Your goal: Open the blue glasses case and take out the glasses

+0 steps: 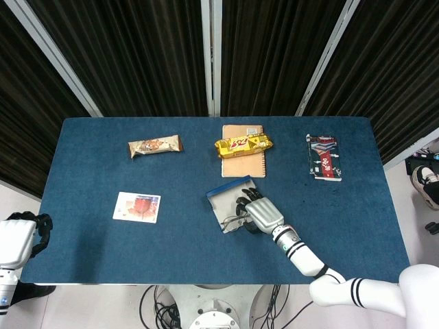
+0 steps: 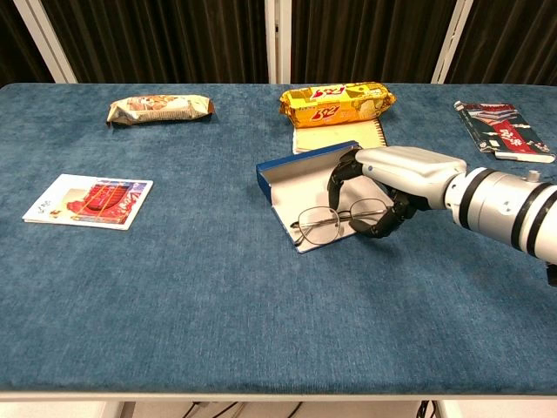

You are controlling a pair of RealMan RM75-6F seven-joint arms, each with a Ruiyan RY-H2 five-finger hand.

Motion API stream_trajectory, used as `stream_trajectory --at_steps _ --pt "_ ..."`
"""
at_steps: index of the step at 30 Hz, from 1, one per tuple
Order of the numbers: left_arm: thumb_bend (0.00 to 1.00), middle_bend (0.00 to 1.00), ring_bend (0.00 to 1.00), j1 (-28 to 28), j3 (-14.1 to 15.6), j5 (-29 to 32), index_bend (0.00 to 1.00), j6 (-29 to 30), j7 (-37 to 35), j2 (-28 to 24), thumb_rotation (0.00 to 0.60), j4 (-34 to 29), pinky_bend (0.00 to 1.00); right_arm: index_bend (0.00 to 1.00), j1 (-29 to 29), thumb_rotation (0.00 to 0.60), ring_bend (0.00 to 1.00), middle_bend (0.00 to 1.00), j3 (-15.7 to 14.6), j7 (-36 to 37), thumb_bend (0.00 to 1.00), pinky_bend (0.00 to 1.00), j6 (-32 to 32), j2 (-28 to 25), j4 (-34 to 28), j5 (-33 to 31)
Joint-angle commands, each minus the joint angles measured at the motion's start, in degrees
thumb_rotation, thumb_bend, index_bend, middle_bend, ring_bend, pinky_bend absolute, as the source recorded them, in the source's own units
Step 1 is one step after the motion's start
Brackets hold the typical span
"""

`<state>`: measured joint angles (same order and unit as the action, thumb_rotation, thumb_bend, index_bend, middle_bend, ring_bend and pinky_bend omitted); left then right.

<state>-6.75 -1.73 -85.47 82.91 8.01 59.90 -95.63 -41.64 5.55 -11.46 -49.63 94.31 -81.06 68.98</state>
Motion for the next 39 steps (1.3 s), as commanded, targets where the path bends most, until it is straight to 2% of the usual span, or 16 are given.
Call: stream_trajectory --at_steps 1,5,10,15,21,24,30,32,33,37,39 --pt "0.58 0.63 0.45 0.0 0.0 0.0 0.67 0.0 -0.1 0.0 0.600 0.0 0.45 0.44 -0.1 0.600 0.00 0.23 0.2 0.0 0.39 0.00 0.2 0.3 0.4 -0.2" --pt "0.58 0.63 0.45 0.0 0.0 -0.1 0.67 0.0 -0.2 -0.1 0.600 0.0 0.45 0.48 -0.3 0.600 0.00 0.24 0.3 -0.1 0.42 0.00 0.8 0.8 1.0 -0.5" --pt "0.58 0.63 0.45 0.0 0.0 -0.1 0.67 0.0 -0.4 -0.1 0.600 0.0 0.45 0.61 -0.7 0.600 0.00 0.28 0.7 0.1 0.45 0.00 1.2 1.7 2.3 -0.5" --pt "0.58 0.63 0.45 0.0 0.0 -0.1 0.67 -0.1 -0.5 -0.1 0.600 0.1 0.45 0.70 -0.1 0.600 0.00 0.31 -0.2 1.7 0.48 0.00 -0.7 1.1 1.3 3.2" --pt "0.58 0.63 0.45 0.0 0.0 -0.1 0.67 -0.1 -0.4 -0.1 0.600 0.0 0.45 0.73 0.4 0.600 0.00 0.33 -2.2 4.7 0.48 0.00 -4.2 -2.3 -3.9 11.9" --pt "0.58 0.63 0.45 0.0 0.0 -0.1 0.67 0.0 -0.3 -0.1 0.600 0.0 0.45 0.73 -0.7 0.600 0.00 0.33 -2.5 4.3 0.48 0.00 -4.1 -2.6 -5.8 14.8" --pt "0.58 0.63 0.45 0.0 0.0 -0.1 0.67 0.0 -0.3 -0.1 0.600 0.0 0.45 0.71 -5.6 0.600 0.00 0.31 -0.1 -0.3 0.46 0.00 1.3 1.0 -5.0 14.1" --pt "0.58 0.63 0.45 0.0 0.0 0.0 0.67 0.0 -0.4 -0.1 0.600 0.1 0.45 0.66 -7.2 0.600 0.00 0.28 1.0 -2.5 0.44 0.00 3.7 2.7 -3.6 12.3" --pt "0.58 0.63 0.45 0.0 0.0 0.0 0.67 0.0 -0.5 -0.1 0.600 0.1 0.45 0.58 -7.9 0.600 0.00 0.25 1.3 -3.6 0.42 0.00 4.9 3.2 -3.1 11.3" --pt "0.58 0.63 0.45 0.0 0.0 0.0 0.67 0.0 -0.6 -0.1 0.600 0.1 0.45 0.13 -9.7 0.600 0.00 0.11 1.8 -8.3 0.34 0.00 7.7 4.1 -2.8 7.7" --pt "0.58 0.63 0.45 0.0 0.0 -0.1 0.67 0.0 -0.8 -0.1 0.600 0.2 0.45 0.04 -9.2 0.600 0.00 0.09 2.0 -9.4 0.32 0.00 6.3 3.7 -3.9 6.7"
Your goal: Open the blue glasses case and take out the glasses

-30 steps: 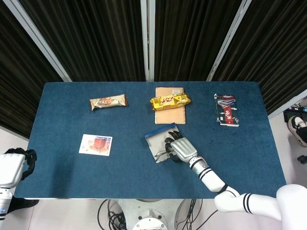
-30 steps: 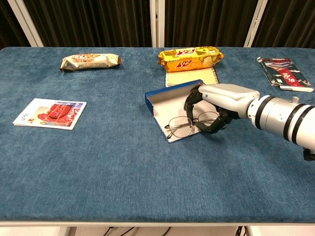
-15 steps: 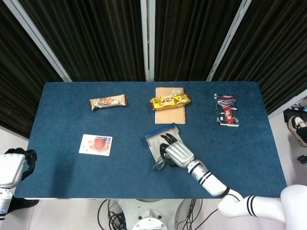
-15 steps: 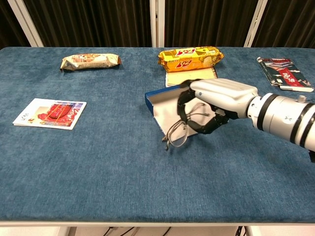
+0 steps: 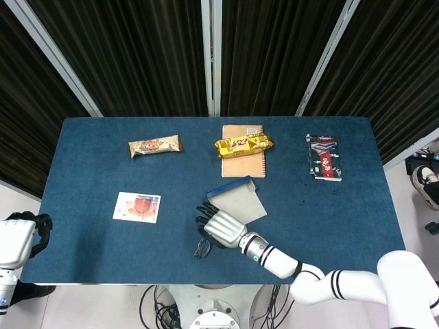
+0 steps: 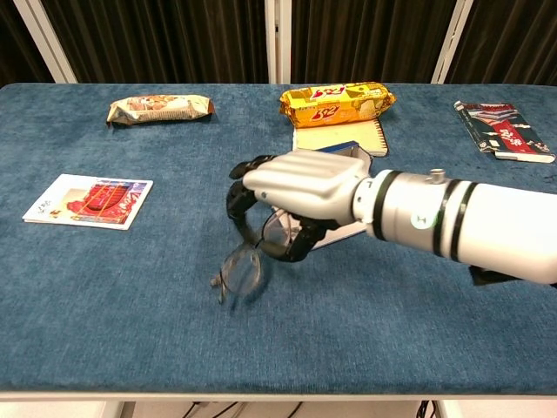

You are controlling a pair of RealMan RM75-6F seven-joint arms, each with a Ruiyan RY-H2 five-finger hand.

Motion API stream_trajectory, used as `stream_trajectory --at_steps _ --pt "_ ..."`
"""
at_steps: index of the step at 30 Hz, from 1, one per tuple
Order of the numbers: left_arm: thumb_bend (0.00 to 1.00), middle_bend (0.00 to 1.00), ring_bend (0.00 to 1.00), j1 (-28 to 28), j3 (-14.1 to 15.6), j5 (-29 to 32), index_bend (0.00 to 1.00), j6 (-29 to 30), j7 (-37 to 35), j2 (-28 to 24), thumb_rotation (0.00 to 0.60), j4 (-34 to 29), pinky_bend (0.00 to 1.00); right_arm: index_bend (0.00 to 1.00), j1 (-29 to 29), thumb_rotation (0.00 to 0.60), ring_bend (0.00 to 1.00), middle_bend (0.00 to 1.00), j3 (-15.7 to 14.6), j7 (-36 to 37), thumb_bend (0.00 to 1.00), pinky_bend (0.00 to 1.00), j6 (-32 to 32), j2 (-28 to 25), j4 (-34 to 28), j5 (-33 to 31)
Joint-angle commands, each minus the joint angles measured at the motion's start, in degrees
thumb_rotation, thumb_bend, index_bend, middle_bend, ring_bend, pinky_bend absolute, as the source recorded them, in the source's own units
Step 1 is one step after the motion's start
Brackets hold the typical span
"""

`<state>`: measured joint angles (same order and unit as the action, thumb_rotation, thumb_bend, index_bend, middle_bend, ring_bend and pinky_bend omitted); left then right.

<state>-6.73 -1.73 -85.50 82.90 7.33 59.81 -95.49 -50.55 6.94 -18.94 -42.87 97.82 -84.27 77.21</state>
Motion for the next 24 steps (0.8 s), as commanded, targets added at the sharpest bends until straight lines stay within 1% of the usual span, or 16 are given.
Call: stream_trajectory --at_steps 1,5,8,11,15,20,24 --pt "0.58 0.63 0.45 0.0 0.0 0.0 0.67 0.0 -0.1 0.0 0.600 0.0 0.45 0.03 0.2 0.600 0.00 0.09 0.7 -2.3 0.31 0.00 -1.4 -0.3 -1.4 -1.9" --pt "0.58 0.63 0.45 0.0 0.0 -0.1 0.67 0.0 -0.3 0.0 0.600 0.1 0.45 0.02 3.3 0.600 0.00 0.09 0.9 -2.7 0.30 0.00 -6.8 -5.1 -6.4 -2.4" --pt "0.58 0.63 0.45 0.0 0.0 -0.1 0.67 0.1 -0.2 0.0 0.600 0.1 0.45 0.02 7.4 0.600 0.00 0.09 0.2 -2.5 0.30 0.00 -12.9 -10.6 -11.1 -1.9" --pt "0.58 0.63 0.45 0.0 0.0 -0.1 0.67 0.0 0.0 0.0 0.600 0.0 0.45 0.02 12.3 0.600 0.00 0.11 -1.2 -1.2 0.30 0.00 -19.0 -16.7 -15.7 -1.3" --pt "0.58 0.63 0.45 0.1 0.0 -0.1 0.67 0.1 0.2 0.0 0.600 -0.2 0.45 0.02 19.3 0.600 0.00 0.11 -4.4 -0.3 0.30 0.00 -26.9 -25.0 -20.5 0.5" --pt "0.58 0.63 0.45 0.1 0.0 0.0 0.67 0.1 0.2 0.0 0.600 -0.3 0.45 0.03 28.0 0.600 0.00 0.11 -8.8 3.8 0.30 0.00 -36.5 -30.6 -21.3 4.3" --pt "0.58 0.63 0.45 0.1 0.0 0.0 0.67 0.2 0.4 0.0 0.600 -0.4 0.45 0.03 34.0 0.600 0.00 0.10 -11.3 7.4 0.30 0.00 -42.9 -32.7 -21.0 6.8"
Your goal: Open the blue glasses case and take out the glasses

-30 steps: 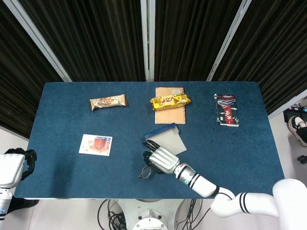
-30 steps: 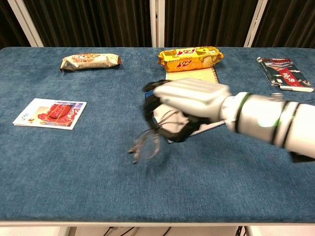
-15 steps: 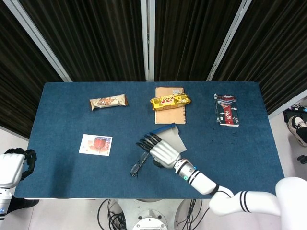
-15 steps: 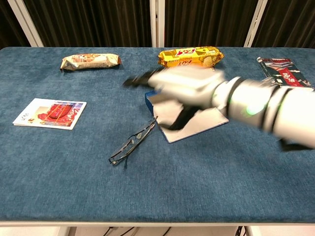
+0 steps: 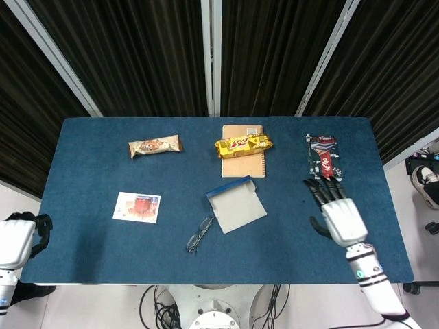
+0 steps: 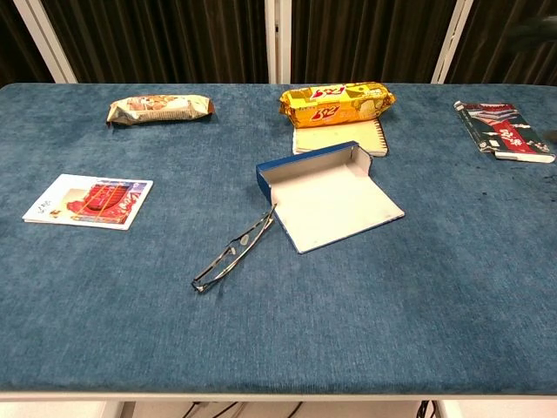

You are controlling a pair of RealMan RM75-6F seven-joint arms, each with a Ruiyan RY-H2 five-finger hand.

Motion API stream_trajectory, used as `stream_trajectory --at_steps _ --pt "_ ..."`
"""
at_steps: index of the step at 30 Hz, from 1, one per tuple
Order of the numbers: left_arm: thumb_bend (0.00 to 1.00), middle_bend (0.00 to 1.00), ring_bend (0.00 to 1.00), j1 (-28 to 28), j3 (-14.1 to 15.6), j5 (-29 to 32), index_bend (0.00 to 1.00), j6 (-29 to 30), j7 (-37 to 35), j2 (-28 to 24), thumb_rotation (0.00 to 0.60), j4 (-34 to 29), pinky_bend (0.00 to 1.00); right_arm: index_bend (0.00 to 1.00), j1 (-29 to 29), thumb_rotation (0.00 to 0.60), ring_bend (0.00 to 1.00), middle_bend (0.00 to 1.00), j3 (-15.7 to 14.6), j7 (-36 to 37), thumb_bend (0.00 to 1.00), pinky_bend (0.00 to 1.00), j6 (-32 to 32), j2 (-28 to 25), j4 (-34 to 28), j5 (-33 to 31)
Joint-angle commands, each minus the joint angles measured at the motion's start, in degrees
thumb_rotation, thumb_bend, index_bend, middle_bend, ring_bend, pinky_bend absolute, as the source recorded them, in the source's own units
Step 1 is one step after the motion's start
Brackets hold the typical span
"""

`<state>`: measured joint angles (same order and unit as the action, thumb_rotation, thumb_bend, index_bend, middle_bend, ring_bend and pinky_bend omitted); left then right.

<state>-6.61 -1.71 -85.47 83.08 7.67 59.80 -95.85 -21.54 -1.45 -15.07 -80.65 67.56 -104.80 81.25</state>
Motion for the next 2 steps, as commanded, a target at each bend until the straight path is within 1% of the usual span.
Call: stream_trajectory --at_steps 1,2 --pt "0.58 0.63 0.45 0.0 0.0 0.0 0.67 0.1 0.1 0.0 0.600 0.0 0.45 0.03 6.2 0.600 0.00 0.10 -3.4 4.4 0.30 0.00 -6.3 -2.6 -0.3 3.3" --pt "0.58 0.63 0.45 0.1 0.0 0.0 0.67 0.1 0.1 0.0 0.600 0.0 0.45 0.03 7.6 0.600 0.00 0.10 -3.9 5.5 0.30 0.00 -7.6 -2.9 -0.1 4.0"
